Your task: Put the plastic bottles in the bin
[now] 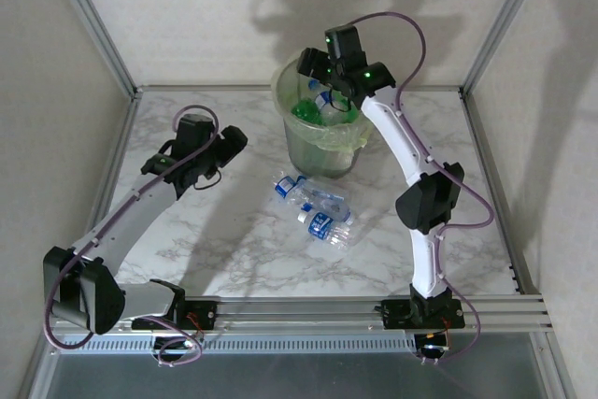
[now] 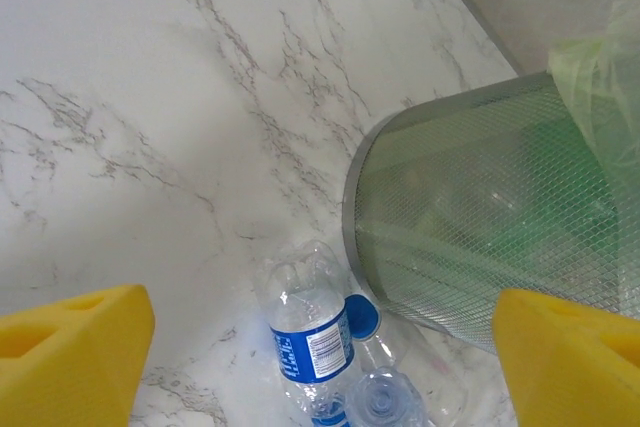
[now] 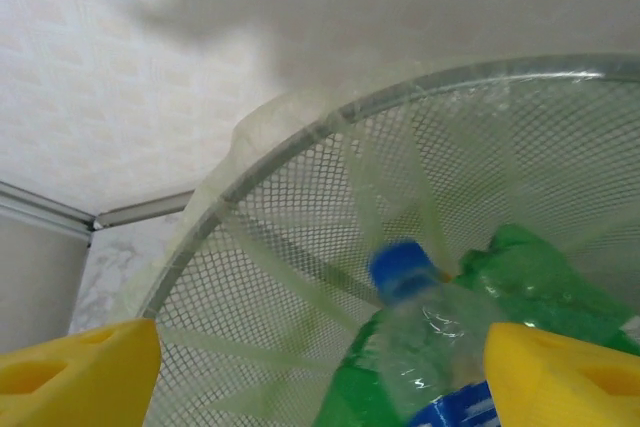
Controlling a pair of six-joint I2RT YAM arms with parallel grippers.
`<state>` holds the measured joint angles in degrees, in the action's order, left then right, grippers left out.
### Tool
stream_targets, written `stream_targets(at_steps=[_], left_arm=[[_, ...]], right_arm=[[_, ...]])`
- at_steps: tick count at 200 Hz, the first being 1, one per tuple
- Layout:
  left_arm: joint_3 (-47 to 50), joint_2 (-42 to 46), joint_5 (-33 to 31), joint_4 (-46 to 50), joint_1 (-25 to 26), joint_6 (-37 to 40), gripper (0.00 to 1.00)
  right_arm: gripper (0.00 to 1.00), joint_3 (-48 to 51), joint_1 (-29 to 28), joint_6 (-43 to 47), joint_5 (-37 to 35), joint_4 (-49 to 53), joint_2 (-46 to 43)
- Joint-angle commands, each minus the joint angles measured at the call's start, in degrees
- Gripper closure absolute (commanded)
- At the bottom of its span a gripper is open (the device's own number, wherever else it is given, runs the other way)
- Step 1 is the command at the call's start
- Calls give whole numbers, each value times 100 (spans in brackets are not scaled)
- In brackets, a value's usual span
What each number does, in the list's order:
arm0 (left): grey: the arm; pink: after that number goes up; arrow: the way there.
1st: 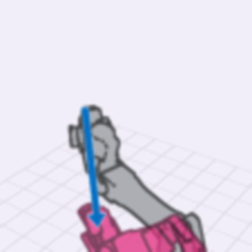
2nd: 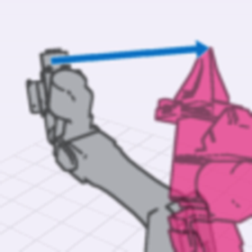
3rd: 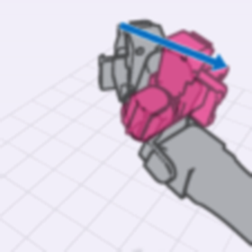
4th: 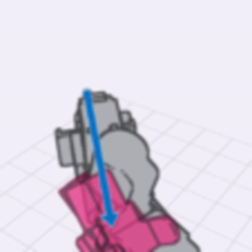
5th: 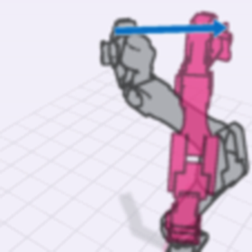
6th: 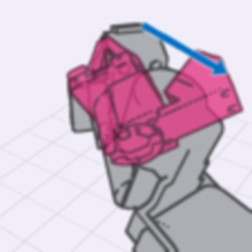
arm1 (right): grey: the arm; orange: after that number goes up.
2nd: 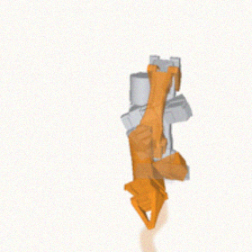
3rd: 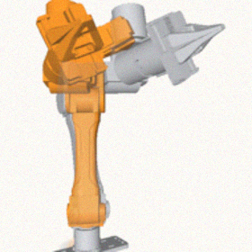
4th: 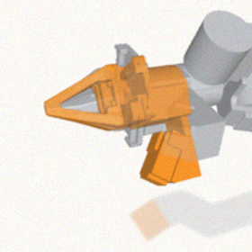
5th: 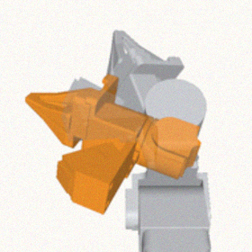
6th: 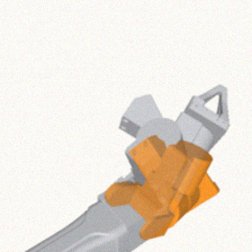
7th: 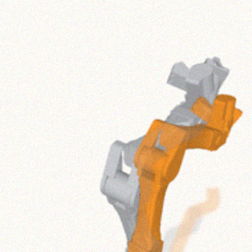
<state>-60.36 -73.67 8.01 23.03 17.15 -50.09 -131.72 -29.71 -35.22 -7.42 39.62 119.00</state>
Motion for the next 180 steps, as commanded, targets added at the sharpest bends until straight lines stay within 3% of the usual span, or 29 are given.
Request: stream_targets(at_steps=[1, 60, 117, 155, 180], left_arm=[[135, 8, 89, -84, -30, -99, 11], [691, 191, 217, -410, 171, -864, 13], [821, -95, -32, -722, 973, -1738, 16], [464, -819, -38, -456, 1187, -1829, 21], [183, -1197, -231, -323, 1316, -1795, 22]], right_arm=[[15, -370, -19, -108, 170, -180, -39], [17, 156, -275, 446, 199, -183, -972], [17, 2544, -1363, 1287, -405, -260, -3171], [18, 4310, -1676, 944, -559, -322, -4583], [19, 4926, -1737, 666, -608, -288, -5102]])
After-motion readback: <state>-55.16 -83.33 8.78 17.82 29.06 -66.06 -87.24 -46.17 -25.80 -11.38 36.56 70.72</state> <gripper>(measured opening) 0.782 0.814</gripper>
